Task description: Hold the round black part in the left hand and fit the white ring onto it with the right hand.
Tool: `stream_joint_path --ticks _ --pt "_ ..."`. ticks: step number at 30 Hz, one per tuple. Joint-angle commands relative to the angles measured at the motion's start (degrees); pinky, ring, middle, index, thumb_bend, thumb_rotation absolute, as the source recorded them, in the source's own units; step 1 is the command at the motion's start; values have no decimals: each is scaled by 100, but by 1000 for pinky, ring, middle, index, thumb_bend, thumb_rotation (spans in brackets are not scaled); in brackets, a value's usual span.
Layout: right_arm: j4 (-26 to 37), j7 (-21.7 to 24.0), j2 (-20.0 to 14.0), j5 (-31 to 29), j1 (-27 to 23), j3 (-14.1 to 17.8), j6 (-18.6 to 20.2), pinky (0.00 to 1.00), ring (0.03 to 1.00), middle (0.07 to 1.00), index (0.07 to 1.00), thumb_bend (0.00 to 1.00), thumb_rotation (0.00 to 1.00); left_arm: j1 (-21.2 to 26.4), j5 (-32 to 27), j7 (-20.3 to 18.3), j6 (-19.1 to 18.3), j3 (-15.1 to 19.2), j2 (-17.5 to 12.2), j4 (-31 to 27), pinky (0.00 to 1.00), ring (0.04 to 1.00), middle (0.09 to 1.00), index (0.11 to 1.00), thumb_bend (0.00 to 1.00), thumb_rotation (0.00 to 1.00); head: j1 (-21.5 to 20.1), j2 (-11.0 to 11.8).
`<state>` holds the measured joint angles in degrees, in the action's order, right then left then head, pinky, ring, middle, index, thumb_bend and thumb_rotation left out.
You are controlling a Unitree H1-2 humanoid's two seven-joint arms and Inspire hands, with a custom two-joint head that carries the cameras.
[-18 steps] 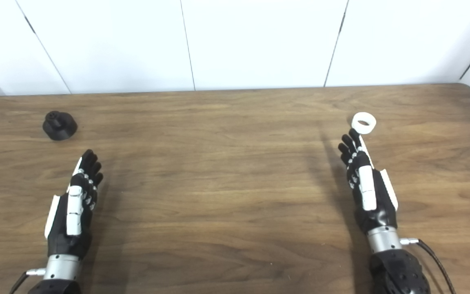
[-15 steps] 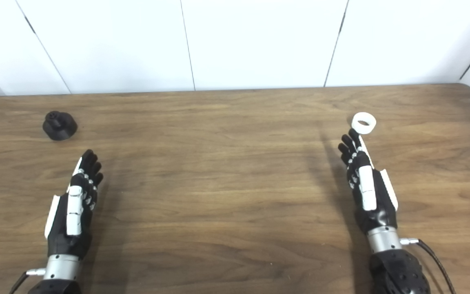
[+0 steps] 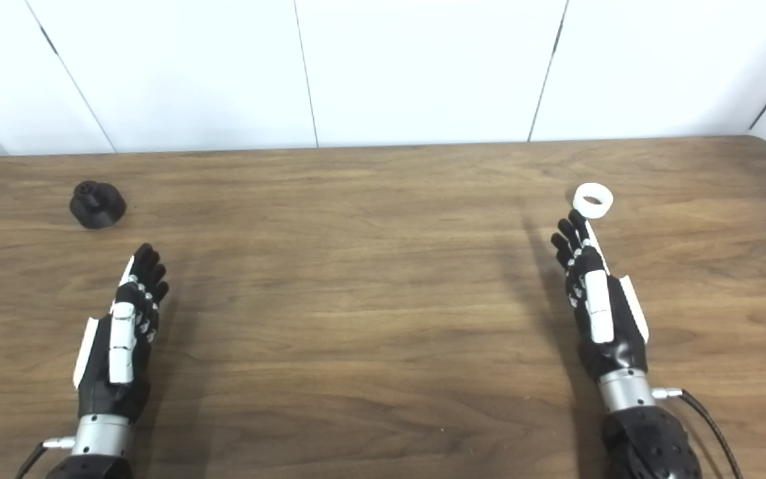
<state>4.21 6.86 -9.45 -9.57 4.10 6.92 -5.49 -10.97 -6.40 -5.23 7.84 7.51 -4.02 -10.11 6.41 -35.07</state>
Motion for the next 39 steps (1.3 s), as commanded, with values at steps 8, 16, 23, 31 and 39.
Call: stream_joint_path --ticks 8,16,23,31,39 --pt "-695 189 -125 -147 193 31 -467 1000 952 972 982 560 1000 -62 159 79 430 -144 145 393 1000 1000 1000 995 381 1000 671 305" --pt "-1199 368 -208 -320 78 78 -778 1000 970 980 989 555 1000 -42 286 142 570 -255 234 606 1000 1000 1000 996 384 999 1094 655" --pt "-1394 481 -221 -454 -3 129 -780 1000 989 991 1000 491 1000 40 426 180 839 -310 251 951 1000 1000 1000 995 420 973 1347 878" --pt "-1457 531 -218 -409 -39 143 -848 1000 1000 1000 1000 480 1000 55 519 244 806 -325 286 1011 1000 1000 1000 995 453 935 1369 895" --pt "-1464 498 -218 -405 -30 174 -821 1000 987 993 1000 465 1000 13 853 534 320 -269 347 581 1000 1000 1000 984 556 615 1189 827"
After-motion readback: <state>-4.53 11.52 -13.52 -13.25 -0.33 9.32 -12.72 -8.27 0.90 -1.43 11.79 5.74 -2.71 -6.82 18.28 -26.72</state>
